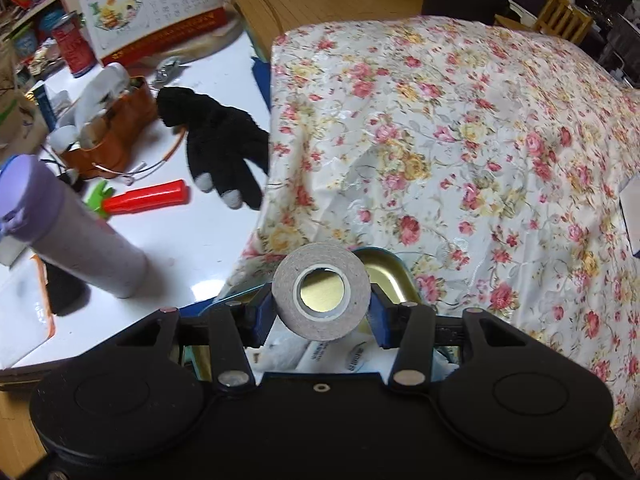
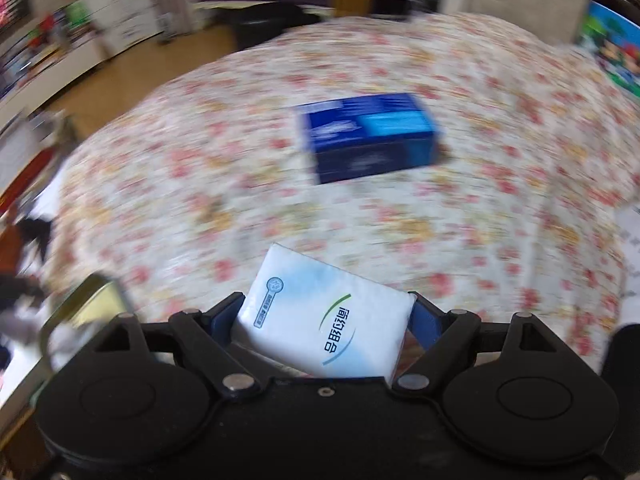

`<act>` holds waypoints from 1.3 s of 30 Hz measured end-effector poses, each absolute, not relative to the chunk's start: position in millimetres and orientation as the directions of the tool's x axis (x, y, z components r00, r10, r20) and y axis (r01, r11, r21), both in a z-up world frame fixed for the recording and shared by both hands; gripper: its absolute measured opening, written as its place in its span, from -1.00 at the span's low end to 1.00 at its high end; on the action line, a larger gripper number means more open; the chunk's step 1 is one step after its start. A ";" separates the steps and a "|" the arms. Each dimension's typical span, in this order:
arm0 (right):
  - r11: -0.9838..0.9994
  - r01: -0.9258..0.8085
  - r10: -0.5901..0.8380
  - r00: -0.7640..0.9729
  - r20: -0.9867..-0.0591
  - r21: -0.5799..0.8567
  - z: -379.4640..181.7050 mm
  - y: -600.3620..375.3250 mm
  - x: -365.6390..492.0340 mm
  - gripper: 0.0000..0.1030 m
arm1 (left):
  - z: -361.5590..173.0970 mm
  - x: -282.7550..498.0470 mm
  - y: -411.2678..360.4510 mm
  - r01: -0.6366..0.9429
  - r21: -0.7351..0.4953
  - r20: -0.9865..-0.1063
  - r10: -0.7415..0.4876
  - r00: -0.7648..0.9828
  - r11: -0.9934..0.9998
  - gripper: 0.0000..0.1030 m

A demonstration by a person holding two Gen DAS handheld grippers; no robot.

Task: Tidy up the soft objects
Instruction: 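Carry the tape roll and tissue pack to the gold tray and open the left tool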

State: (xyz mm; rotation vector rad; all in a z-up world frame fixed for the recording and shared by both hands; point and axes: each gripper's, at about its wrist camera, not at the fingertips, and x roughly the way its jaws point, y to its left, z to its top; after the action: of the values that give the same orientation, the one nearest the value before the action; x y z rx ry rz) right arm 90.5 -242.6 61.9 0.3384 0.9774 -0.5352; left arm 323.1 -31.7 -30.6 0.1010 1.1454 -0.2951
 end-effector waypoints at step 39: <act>0.980 0.200 -0.101 0.397 -0.912 -0.022 23.7 -73.9 185.6 0.65 | -39.3 312.9 22.3 0.146 -0.047 -0.933 -0.095 0.347 0.988 0.56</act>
State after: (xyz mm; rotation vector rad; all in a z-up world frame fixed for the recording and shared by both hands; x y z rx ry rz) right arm 185.6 -73.9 23.7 0.0965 1.1469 -0.1913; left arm 312.9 22.3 -39.3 0.0479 1.2061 -0.1569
